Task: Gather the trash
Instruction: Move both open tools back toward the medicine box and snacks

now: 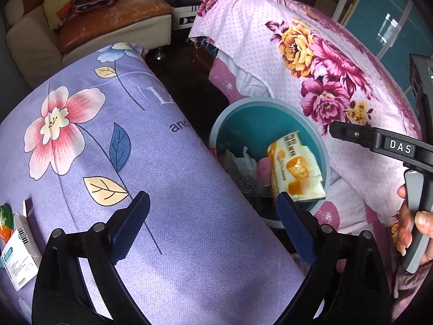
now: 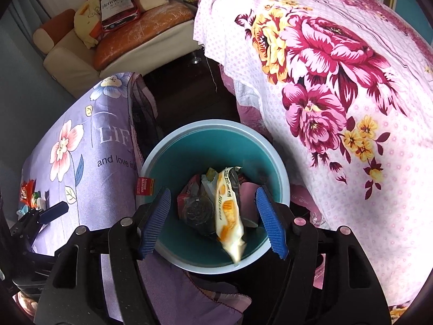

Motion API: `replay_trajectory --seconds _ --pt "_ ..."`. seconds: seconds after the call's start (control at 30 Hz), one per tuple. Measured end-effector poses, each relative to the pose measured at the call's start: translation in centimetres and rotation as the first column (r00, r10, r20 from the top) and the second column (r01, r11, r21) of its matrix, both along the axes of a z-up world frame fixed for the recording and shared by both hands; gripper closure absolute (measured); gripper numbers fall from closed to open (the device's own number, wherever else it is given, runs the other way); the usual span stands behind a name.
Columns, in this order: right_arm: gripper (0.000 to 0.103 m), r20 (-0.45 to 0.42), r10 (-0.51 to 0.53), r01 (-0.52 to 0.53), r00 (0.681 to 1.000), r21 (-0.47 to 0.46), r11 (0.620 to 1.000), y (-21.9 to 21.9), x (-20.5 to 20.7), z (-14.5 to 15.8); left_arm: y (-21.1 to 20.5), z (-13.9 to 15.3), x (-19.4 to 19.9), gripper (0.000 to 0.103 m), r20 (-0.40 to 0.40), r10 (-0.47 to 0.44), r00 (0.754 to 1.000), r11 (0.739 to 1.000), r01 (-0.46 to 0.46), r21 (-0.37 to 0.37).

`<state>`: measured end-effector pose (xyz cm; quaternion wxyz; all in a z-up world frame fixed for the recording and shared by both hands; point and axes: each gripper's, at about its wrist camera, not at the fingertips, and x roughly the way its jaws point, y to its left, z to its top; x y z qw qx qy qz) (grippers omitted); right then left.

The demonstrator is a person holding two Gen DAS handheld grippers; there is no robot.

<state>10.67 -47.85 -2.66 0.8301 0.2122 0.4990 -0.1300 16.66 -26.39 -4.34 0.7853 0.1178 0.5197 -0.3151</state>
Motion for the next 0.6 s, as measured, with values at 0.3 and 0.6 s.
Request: replay_trajectory --seconds 0.3,0.6 --pt "0.027 -0.002 0.066 -0.066 0.998 -0.037 0.997 3.9 0.7 1.8 5.1 1.2 0.5 0.008 0.000 0.088 0.996 0.996 -0.088 -0.035" --pt "0.025 -0.001 0.154 -0.153 0.988 -0.091 0.984 8.9 1.1 3.7 10.8 2.7 0.0 0.008 0.024 0.168 0.985 0.984 -0.166 -0.063"
